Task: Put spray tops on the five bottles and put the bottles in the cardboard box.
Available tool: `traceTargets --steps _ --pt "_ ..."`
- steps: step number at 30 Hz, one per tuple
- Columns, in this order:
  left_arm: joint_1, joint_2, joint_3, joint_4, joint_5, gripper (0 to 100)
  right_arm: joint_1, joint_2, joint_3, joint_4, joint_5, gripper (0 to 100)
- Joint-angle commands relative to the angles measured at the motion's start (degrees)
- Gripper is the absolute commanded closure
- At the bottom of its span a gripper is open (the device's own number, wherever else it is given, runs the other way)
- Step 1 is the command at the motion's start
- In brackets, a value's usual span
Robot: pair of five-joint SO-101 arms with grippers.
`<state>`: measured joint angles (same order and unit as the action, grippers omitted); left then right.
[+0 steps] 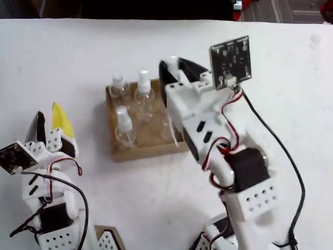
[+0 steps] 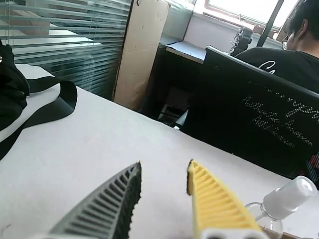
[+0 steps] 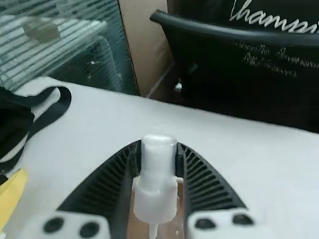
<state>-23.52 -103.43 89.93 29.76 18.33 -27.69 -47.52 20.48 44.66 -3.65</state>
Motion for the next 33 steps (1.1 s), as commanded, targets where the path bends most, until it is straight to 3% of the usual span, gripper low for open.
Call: traceTargets --steps 1,11,18,33 --pt "0.75 -0.66 -0.18 -1.23 0.35 85 -1.36 -5.23 8.18 -16.57 -0.62 98.2" --pt "0.75 -0.66 -0.09 -1.41 0.35 85 1.19 -14.11 38.51 -52.62 -0.09 98.2" --pt "0.75 -0.66 -0.09 -1.41 0.35 85 6.46 -14.64 40.97 -56.92 -0.53 98.2" --pt "0.75 -0.66 -0.09 -1.41 0.35 85 6.64 -13.93 42.99 -60.0 -0.53 98.2"
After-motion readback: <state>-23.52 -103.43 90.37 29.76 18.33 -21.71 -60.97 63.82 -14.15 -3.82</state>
